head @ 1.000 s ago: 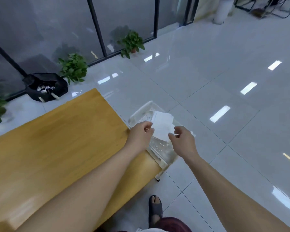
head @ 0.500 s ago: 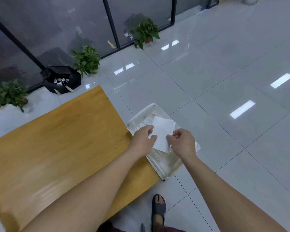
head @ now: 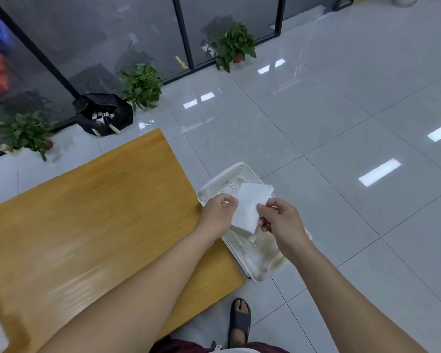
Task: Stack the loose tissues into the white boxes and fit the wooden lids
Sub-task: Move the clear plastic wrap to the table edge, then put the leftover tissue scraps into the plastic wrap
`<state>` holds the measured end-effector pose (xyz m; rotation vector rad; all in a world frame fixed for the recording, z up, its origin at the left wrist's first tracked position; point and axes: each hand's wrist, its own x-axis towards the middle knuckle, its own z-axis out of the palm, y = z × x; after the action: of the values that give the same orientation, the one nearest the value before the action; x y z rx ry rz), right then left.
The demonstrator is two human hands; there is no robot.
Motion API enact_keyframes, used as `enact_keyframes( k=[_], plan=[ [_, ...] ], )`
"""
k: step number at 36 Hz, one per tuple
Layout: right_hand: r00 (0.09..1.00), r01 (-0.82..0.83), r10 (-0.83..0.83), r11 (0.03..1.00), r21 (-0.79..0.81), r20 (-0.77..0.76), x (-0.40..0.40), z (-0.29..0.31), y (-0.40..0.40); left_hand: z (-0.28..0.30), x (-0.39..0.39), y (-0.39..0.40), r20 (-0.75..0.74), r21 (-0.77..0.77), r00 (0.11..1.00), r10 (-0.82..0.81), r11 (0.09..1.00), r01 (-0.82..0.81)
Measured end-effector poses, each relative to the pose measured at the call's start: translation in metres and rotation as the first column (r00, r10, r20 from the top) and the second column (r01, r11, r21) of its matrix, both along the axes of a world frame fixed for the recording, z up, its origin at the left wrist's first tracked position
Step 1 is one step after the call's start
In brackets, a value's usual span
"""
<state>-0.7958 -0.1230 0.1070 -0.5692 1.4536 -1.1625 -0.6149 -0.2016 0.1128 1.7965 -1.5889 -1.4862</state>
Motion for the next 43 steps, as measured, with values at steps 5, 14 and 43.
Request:
enact_keyframes(
  k=[5,14,43],
  plan=[
    [0.994,-0.055,0.059,0.997,-0.053,0.087,-0.003,-0.002,-0.004,0.002,-0.004,-0.003,-0.060,0.052,0.997,0.054,0.997,-0.051],
    [0.928,0.068,-0.036,0.995,0.072,-0.370,0.004,-0.023,-0.002,-0.009,-0.001,-0.007,0.096,-0.113,0.995,-0.033,0.993,0.044],
    [0.849,0.111,-0.011,0.981,0.158,-0.528,0.015,-0.028,-0.001,-0.011,-0.007,0.005,0.074,-0.224,0.991,-0.107,0.967,0.121]
  ],
)
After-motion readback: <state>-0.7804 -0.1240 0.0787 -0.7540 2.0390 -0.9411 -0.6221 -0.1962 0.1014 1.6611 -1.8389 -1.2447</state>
